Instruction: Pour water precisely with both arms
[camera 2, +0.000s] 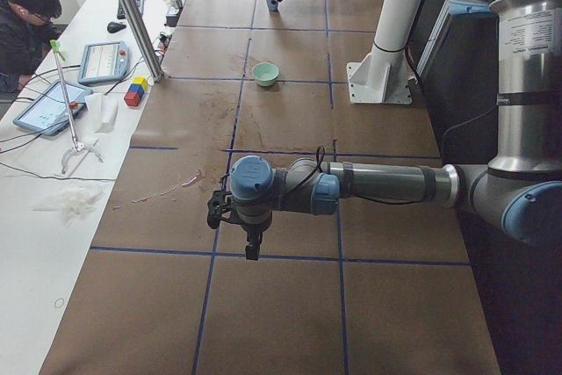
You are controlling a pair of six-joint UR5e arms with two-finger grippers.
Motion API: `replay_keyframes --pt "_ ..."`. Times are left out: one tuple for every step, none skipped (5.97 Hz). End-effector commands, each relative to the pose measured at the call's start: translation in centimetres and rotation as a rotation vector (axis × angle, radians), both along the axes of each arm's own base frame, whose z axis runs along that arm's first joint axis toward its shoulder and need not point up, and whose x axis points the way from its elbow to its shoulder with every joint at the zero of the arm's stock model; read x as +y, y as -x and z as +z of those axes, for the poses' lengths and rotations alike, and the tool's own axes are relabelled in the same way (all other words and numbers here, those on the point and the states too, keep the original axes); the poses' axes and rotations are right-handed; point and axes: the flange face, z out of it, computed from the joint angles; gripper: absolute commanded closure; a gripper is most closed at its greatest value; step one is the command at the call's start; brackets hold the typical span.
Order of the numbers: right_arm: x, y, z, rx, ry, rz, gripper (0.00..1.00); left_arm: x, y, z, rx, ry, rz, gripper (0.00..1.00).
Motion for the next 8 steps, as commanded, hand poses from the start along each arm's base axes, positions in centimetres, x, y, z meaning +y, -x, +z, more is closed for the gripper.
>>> replay_keyframes --pt "-0.1 -0.1 -0.3 0.000 -0.014 0.012 0.00 0.0 0.0 -0.1 0.001 -0.001 0.000 0.00" --pt "-0.5 -0.4 -1.8 -0.004 -0.050 0.046 0.00 0.0 0.0 -0.1 0.001 -0.001 0.000 0.00" --pt "-0.5 -0.9 -3.5 -0.023 -0.078 0.071 0.00 0.0 0.0 -0.1 0.001 0.000 -0.001 0.00" --pt "0.2 -2.1 -4.7 -0.034 -0.088 0.074 0.00 0.0 0.0 0.0 0.001 0.001 -0.001 0.00" --pt "0.8 -3.0 -5.9 -0.044 -0.100 0.074 0.00 0.0 0.0 0.0 0.001 0.001 -0.001 0.00" --pt "1.1 -3.4 -6.8 -0.051 -0.111 0.069 0.00 0.0 0.0 0.0 0.001 0.001 -0.001 0.00" --pt "0.9 -3.7 -7.0 -0.037 -0.121 0.065 0.00 0.0 0.1 -0.1 0.001 0.000 -0.002 0.00" --pt "0.9 -3.6 -8.5 -0.048 -0.130 0.023 0.00 -0.1 0.0 -0.4 0.002 -0.002 -0.005 0.00"
